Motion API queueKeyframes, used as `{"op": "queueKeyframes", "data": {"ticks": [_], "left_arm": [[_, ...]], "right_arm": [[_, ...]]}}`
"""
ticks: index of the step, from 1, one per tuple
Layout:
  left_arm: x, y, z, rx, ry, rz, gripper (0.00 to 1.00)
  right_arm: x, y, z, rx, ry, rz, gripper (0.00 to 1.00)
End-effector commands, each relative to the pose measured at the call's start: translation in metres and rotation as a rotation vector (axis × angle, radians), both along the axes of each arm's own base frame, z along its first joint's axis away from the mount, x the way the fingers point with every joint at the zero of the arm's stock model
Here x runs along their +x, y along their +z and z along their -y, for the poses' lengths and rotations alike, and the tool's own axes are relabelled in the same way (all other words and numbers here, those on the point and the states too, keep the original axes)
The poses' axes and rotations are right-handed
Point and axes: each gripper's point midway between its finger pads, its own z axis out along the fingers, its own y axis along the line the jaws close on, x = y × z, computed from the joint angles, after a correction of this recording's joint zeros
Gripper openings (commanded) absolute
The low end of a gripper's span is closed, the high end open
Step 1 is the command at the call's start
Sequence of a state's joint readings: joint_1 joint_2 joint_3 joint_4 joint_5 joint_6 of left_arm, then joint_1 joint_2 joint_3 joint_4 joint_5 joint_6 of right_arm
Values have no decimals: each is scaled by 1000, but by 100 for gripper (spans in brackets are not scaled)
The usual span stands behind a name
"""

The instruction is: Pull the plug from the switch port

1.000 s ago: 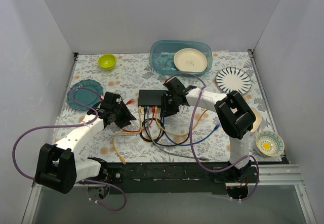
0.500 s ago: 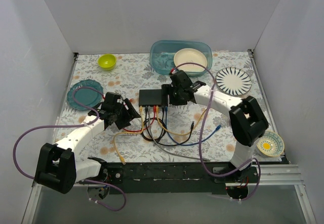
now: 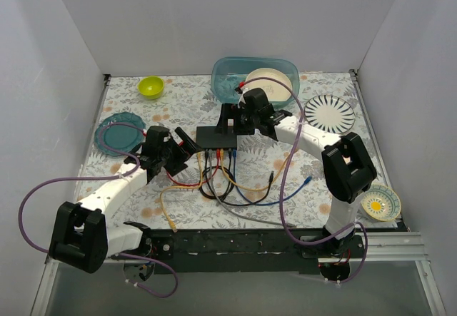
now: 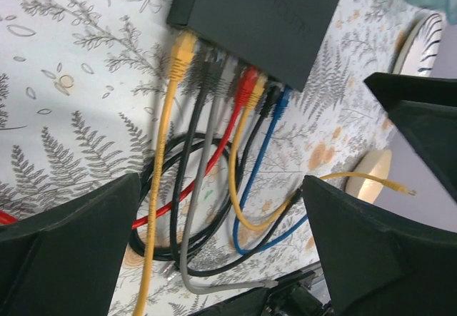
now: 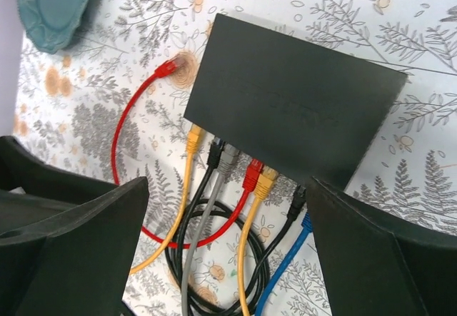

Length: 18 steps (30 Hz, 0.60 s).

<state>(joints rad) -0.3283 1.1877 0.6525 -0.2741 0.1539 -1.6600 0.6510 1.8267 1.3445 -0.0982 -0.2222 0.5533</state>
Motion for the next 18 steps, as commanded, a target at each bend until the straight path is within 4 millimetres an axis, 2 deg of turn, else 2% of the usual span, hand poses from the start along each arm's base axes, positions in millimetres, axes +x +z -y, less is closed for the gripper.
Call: {"op": "queueKeyframes", "data": {"ticks": [1,3,4,6,7,8,9,11,12,13,14,15,17,18], "left_arm": [[2,21,11,-78,-40,21,98],[5,29,18,-108,-78,88,98],[6,27,16,-107,-69,99,98],[1,20,15,-128,-60,83,98],[-1,21,17,-152,-72,74,98],[-2,21,18,-164,-80,92,98],[-2,22,19,-169,-83,103,98],[3,19,12,-159,-50,123,96],[5,16,10,-154,-37,119,89],[8,15,6,-155,-23,121,86],[11,13,6,-159,-23,125,84],[14,5,6,-154,-17,96,82],[17,-10,5,-146,-9,44,81],[22,-10,5,-146,-7,57,81]], "right_arm": [[27,26,4,-55,-134,147,99],[37,17,19,-116,-197,194,99],[43,7,36,-158,-303,162,99],[47,-3,47,-97,-301,57,99],[27,-8,30,9,-146,-48,98],[31,1,22,98,-96,-33,93],[28,-6,23,135,-75,-56,89],[29,9,11,224,-25,-7,84],[27,13,5,249,-1,3,82],[25,15,-4,271,40,1,78],[26,18,-9,276,61,7,77],[21,11,-14,252,86,-29,76],[22,12,-29,263,152,-34,72],[21,11,-33,276,172,-39,71]]}}
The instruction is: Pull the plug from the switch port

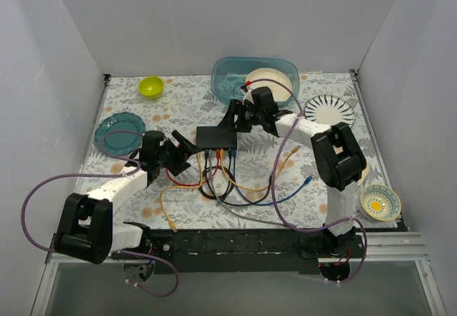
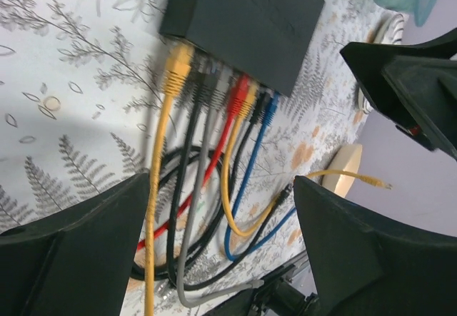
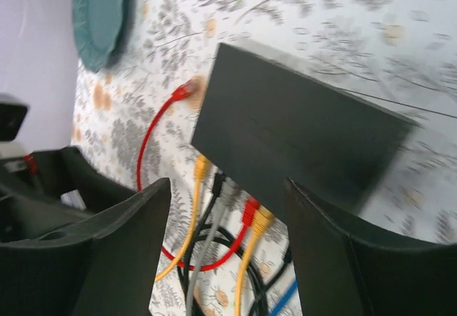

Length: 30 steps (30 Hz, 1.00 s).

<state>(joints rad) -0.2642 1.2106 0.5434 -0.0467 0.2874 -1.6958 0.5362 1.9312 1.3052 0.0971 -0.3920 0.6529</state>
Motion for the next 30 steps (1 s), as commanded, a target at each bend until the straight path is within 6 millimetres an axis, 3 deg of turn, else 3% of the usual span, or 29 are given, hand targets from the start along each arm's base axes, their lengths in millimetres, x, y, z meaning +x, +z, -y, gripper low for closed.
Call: {"op": "queueKeyframes", "data": {"ticks": [1,5,7,12,18,25,30], "left_arm": [[19,-3,1,-17,10,25,80],[29,-14,-4,-6,35,14,79],[34,-19,-11,6,55,1,77],[48,-23,-29,-36,113,3,73],[58,-27,-23,-153,73,9,58],[58,-26,-13,-185,-1,30,57],[55,-37,-14,-158,-16,4,57]], "right_arm": [[-14,33,-47,148,195,52,68],[-20,24,-62,200,246,-6,58],[-24,10,-68,203,268,-50,54],[-30,-8,-82,205,308,-109,52],[-27,-27,-86,212,298,-160,48],[-16,-25,-94,278,258,-176,43],[-11,-38,-96,248,241,-209,37]]}}
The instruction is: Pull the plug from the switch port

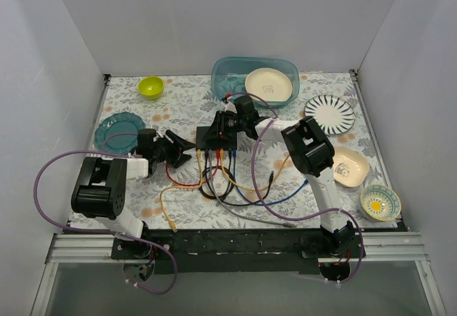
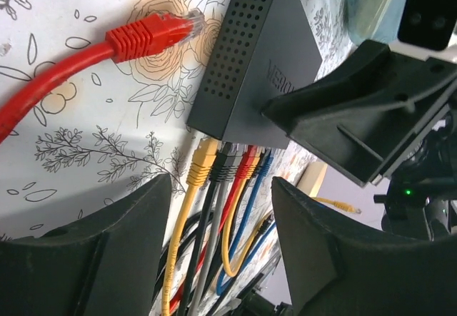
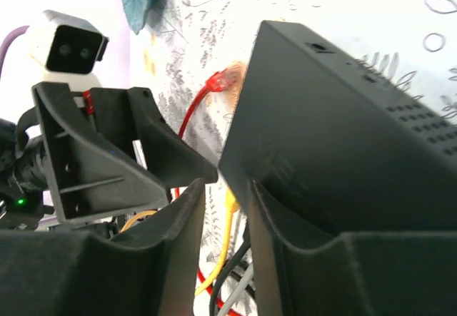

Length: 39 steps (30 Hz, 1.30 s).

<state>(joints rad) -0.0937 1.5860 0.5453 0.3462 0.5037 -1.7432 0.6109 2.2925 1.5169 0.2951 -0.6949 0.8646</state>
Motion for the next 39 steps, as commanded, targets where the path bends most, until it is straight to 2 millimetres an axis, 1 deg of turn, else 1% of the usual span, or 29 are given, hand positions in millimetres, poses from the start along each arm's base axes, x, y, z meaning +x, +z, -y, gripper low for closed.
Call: {"op": "queueKeyframes", "data": {"ticks": [1,5,7,9,10,13,14,17,20,23,25,27,30,32,33,39], "left_arm": [[3,0,2,19,-48,28,55],[3,-16,4,52,-76,-6,50],[-1,-26,5,57,-86,-32,49],[-1,-29,6,53,-84,-34,49],[-5,-33,6,49,-82,-47,49],[-1,-34,8,26,-68,-42,49],[-1,-38,8,17,-61,-59,47],[3,-41,11,6,-65,-66,43],[8,-41,12,4,-66,-58,41],[8,-44,12,8,-73,-65,38],[8,-43,13,5,-79,-57,34],[7,-41,14,-1,-95,-46,34],[2,-42,16,11,-138,-21,34],[-1,-43,16,29,-168,-6,36],[-4,-47,15,40,-172,-27,37],[-9,-51,12,81,-196,-35,37]], "right_arm": [[8,6,-7,20,-2,9,35],[4,-5,-2,-1,-12,-20,31],[4,-8,-1,-1,-21,-36,30],[4,-9,0,-3,-24,-43,29],[4,-10,0,-6,-25,-46,28],[4,-10,1,-11,-27,-48,27],[5,-9,2,-13,-31,-46,27],[4,-11,3,-26,-35,-57,23],[2,-12,5,-37,-36,-65,20],[1,-13,6,-41,-35,-63,19],[2,-14,7,-44,-36,-66,18],[2,-14,7,-45,-38,-67,18],[3,-14,9,-50,-42,-68,18],[4,-14,10,-56,-47,-67,18],[4,-15,11,-57,-48,-65,18],[6,-15,12,-60,-54,-68,18]]}}
